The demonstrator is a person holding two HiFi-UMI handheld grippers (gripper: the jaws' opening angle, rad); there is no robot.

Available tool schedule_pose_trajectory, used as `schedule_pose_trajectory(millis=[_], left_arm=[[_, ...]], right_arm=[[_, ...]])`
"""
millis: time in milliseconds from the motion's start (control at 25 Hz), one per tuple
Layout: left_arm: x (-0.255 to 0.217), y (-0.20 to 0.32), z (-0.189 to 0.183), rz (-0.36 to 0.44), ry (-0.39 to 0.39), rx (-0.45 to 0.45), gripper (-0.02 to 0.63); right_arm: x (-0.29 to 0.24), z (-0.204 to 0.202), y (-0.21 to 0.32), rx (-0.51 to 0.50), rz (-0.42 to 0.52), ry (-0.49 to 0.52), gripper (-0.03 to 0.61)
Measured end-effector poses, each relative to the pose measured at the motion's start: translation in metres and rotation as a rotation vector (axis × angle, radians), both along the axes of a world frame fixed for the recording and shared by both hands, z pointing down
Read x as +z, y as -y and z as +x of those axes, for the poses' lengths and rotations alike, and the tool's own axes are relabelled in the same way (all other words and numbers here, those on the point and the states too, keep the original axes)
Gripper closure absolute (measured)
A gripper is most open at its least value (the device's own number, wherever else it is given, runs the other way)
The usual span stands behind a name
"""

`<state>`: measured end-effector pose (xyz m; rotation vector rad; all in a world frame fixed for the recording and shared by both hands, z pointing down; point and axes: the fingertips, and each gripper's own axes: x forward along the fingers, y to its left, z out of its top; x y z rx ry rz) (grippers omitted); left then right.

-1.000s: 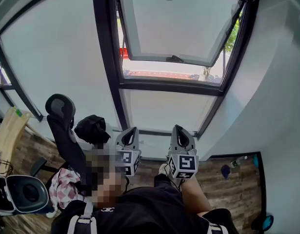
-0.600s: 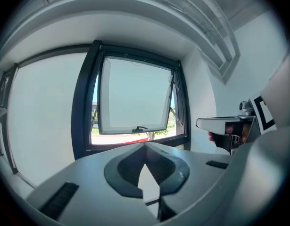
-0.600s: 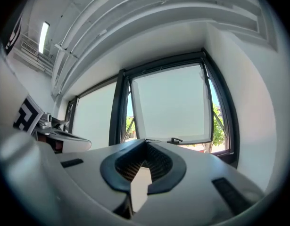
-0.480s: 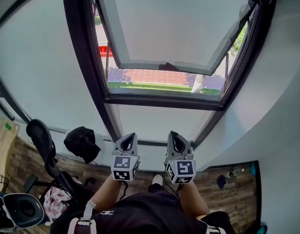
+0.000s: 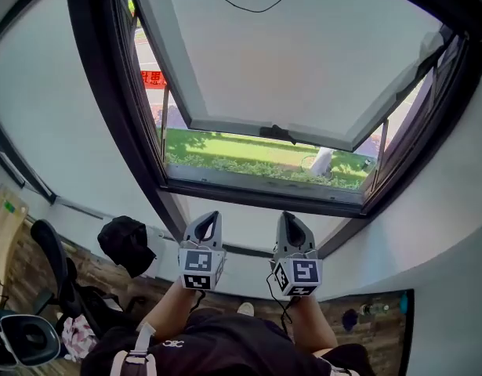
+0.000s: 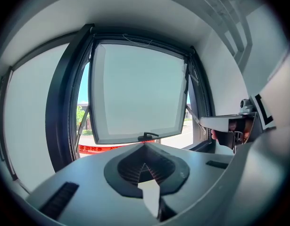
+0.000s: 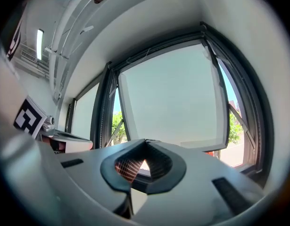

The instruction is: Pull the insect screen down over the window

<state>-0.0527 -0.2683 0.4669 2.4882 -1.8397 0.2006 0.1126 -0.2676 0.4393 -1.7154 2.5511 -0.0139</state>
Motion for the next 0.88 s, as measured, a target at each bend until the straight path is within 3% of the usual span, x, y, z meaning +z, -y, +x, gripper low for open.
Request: schedule_pose_trajectory(millis=[120, 320, 680, 760, 880], left_arm=[[-0.001, 0.019, -0.009, -0.007, -0.005, -0.021, 0.601], [0.004, 0.047, -0.025, -0.036, -0.008, -0.034, 0.601], [-0.012, 0.081, -0.023, 0.016, 0.066, -0.009, 0.600], [-0.019, 0.087, -0.026, 0.048, 0.126, -0.013, 0.598], [-0.031, 0.101, -0.033, 0.131, 0.289, -0.038, 0.598]], right_arm=[[0.002, -0.003, 0.026, -0.015, -0.026, 0.004, 0.574], [0.000, -0.019, 0.046, -0.016, 0.002, -0.090, 0.574], [-0.008, -0.008, 0.072, 0.063, 0.033, -0.118, 0.574], [-0.011, 0.000, 0.076, 0.115, 0.073, -0.238, 0.574], [-0.024, 0.022, 0.087, 0.215, 0.165, -0.540, 0.572]])
